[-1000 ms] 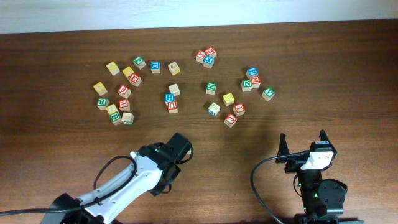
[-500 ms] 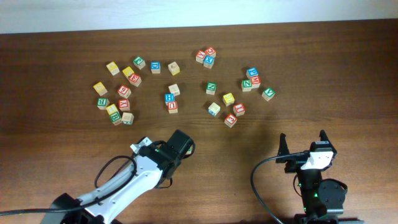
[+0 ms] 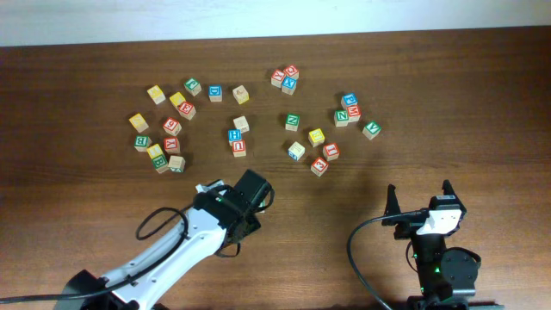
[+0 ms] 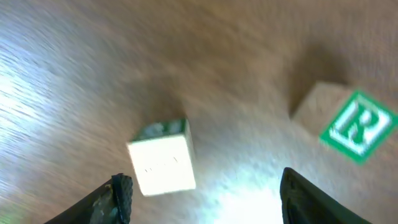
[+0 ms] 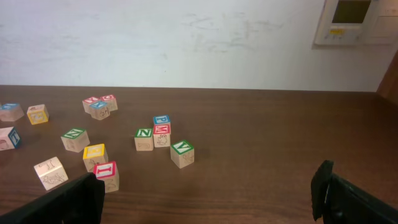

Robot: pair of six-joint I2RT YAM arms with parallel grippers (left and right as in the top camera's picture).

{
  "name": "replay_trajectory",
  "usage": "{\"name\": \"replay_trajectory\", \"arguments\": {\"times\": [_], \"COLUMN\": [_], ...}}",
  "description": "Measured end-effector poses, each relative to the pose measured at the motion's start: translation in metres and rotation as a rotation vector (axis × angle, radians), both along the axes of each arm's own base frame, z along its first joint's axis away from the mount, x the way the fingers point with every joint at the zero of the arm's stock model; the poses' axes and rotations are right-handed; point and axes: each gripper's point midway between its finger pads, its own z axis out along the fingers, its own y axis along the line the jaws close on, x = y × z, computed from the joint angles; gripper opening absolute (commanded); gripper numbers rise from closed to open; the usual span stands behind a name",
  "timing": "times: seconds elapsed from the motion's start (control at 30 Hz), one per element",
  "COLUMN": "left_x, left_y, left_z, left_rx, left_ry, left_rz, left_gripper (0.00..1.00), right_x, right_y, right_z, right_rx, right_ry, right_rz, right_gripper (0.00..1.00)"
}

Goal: Spell out RSS

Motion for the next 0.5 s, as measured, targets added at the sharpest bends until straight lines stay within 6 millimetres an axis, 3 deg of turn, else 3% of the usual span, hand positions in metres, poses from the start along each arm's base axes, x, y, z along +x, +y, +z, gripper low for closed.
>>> {"name": "replay_trajectory", "arguments": {"times": [0.23,0.4,0.5], "left_x": [-0.025,-0.021,-0.017], "left_y": [0.003,0.001,0.002], "left_z": [-0.019,-0.026,-0.027], "left_rx": [-0.031,-0.042,-0.037], "left_ry": [0.091,0.065,0.048], "left_rz": [0.04,0.062,0.068], "left_gripper": [0.7,0.7,0.63], "right_x": [0.0,0.0,0.0], "right_y": [0.0,0.0,0.0], "right_z": [0.0,0.0,0.0], "right_rx": [0.0,0.0,0.0], "right_ry": [0.0,0.0,0.0], "right_rz": [0.0,0.0,0.0], "right_gripper": [0.98,0.98,0.98]}}
